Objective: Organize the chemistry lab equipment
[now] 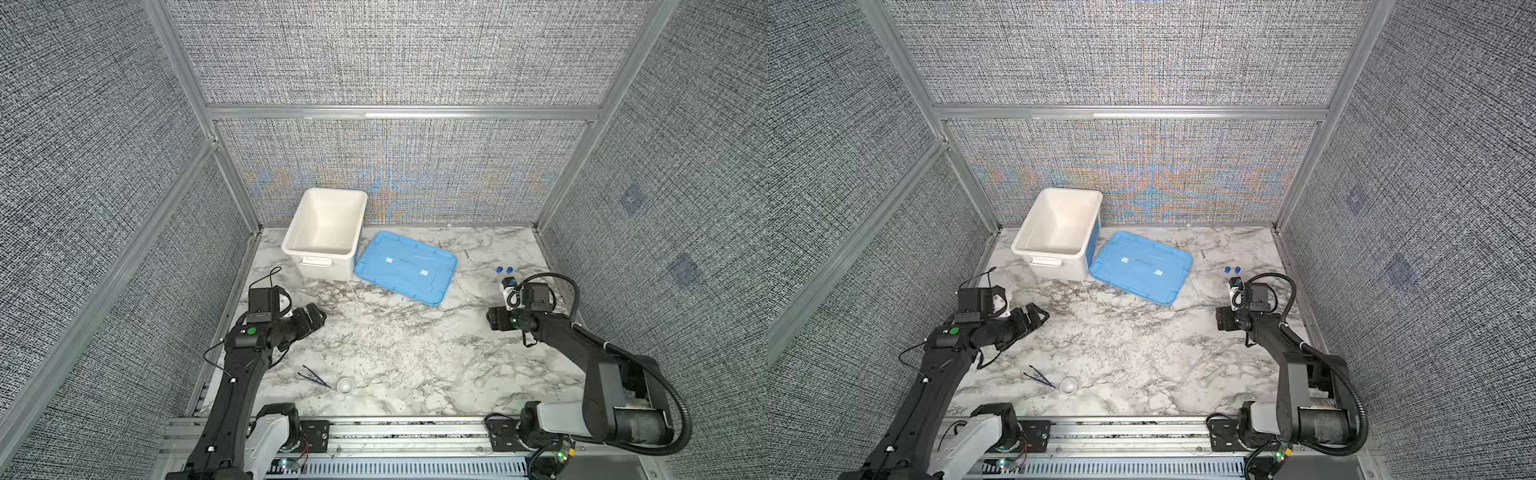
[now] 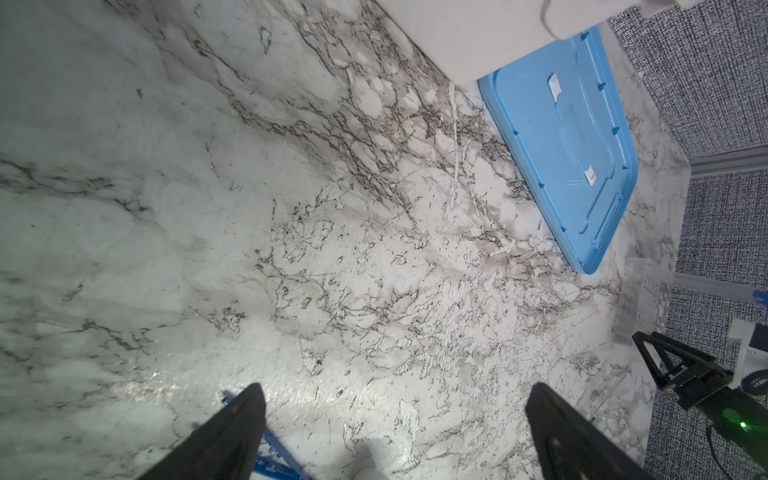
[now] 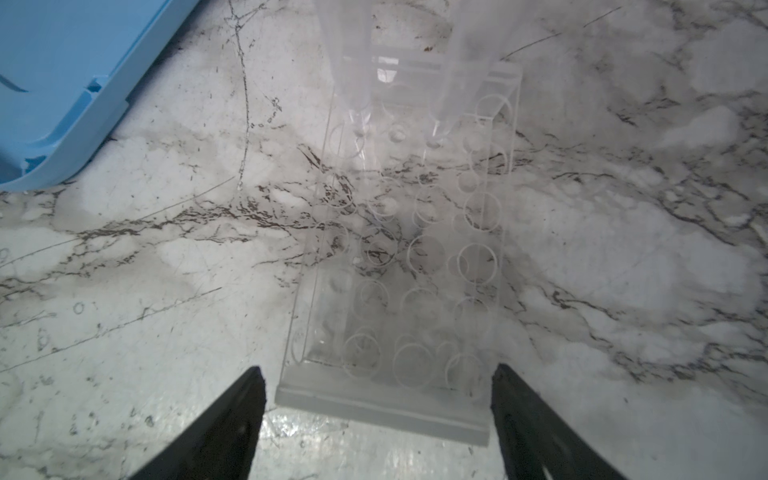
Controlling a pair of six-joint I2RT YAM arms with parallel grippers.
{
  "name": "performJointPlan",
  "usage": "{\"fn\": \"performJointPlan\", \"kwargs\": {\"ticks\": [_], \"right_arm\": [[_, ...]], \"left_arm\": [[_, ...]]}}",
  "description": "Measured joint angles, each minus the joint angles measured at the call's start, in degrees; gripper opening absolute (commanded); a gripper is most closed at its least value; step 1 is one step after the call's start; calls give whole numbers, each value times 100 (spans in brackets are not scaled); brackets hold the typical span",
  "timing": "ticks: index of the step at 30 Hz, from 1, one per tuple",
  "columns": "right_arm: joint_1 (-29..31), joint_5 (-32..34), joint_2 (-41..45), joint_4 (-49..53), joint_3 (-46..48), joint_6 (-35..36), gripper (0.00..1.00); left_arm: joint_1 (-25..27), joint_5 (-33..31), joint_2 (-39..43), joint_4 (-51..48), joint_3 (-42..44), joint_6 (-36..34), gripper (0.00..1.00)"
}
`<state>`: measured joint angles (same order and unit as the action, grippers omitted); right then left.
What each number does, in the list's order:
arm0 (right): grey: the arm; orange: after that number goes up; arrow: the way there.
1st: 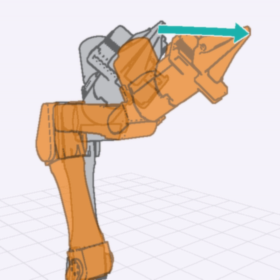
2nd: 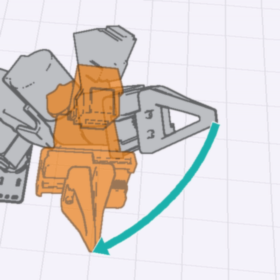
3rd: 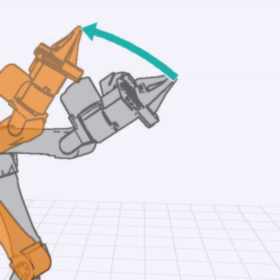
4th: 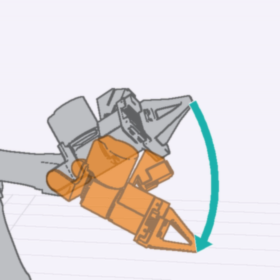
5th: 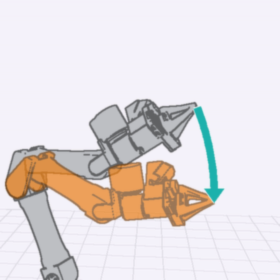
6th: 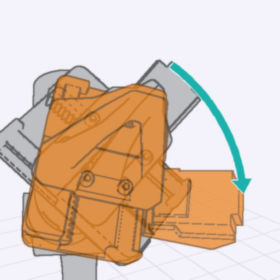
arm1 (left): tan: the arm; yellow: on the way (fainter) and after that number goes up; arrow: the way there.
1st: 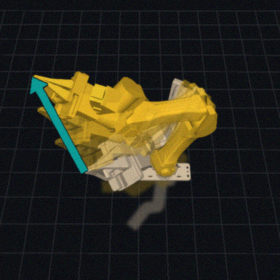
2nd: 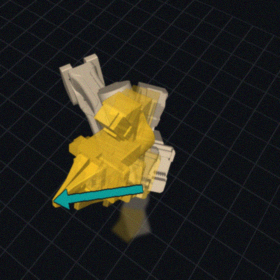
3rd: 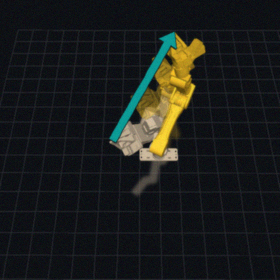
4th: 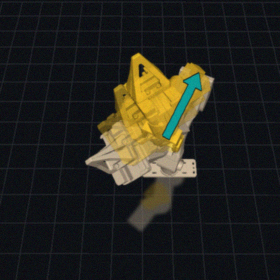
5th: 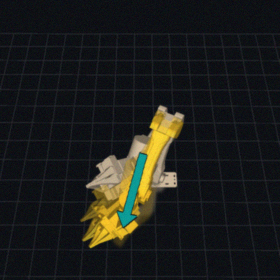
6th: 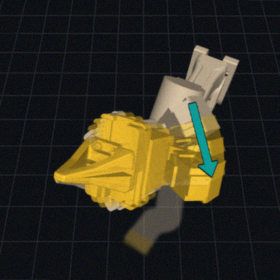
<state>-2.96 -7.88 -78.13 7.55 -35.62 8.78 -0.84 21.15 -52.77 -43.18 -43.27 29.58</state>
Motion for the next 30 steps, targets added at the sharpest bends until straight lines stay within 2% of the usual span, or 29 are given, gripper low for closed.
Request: {"fn": "performJointPlan", "kwargs": {"ticks": [7, 14, 30], "right_arm": [[144, 70, -216, 94, -144, 48, 83], [341, 323, -455, 168, -295, 46, 89], [544, 944, -643, 133, -461, -162, 85]], "left_arm": [[0, 0, -37, 0, 0, 0, 99], [0, -2, -46, 0, 0, 0, 99], [0, -61, 2, -2, 0, 0, 99]]}}
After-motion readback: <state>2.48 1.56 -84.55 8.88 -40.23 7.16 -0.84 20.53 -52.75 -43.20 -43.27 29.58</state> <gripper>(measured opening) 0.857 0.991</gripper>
